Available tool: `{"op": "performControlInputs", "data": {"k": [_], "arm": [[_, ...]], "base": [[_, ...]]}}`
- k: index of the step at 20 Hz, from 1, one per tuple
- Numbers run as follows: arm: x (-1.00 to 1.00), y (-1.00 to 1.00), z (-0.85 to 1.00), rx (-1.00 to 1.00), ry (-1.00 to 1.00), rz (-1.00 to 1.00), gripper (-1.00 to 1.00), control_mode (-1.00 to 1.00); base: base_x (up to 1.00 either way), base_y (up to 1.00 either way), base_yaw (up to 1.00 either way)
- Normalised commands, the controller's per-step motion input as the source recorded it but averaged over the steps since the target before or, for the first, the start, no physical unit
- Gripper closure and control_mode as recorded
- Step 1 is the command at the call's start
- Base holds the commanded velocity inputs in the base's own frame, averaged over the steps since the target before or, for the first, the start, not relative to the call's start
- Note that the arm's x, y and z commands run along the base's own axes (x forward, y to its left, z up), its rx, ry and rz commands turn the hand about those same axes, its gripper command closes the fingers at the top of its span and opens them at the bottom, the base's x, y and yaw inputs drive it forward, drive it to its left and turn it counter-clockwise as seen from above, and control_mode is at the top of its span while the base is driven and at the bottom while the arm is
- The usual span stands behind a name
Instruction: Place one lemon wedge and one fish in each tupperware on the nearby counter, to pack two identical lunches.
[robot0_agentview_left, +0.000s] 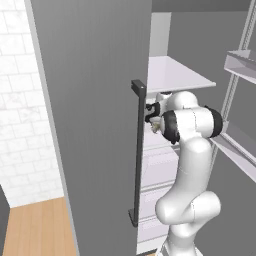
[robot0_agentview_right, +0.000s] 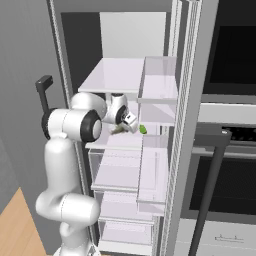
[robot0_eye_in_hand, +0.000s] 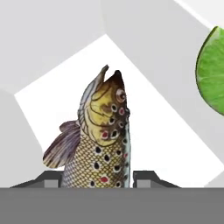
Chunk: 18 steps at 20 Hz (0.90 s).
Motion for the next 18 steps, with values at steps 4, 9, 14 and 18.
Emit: {"op": "performControlInputs", "data": {"k": [4, 9, 14, 18], "arm": [[-1.00, -0.02, -0.25, -0.02, 0.03, -0.03, 1.00, -1.00], [-1.00, -0.28, -0.22, -0.01, -0.04, -0.01, 1.00, -1.00], [-1.00, -0.33, -0.02, 0.00, -0.11, 0.00, 1.00, -1.00], [-1.00, -0.03, 0.14, 0.00, -0.16, 0.00, 1.00, -1.00]], "base": [[0.00, 0.00, 0.00], [0.00, 0.00, 0.00], [0.00, 0.00, 0.00], [0.00, 0.00, 0.00]]}}
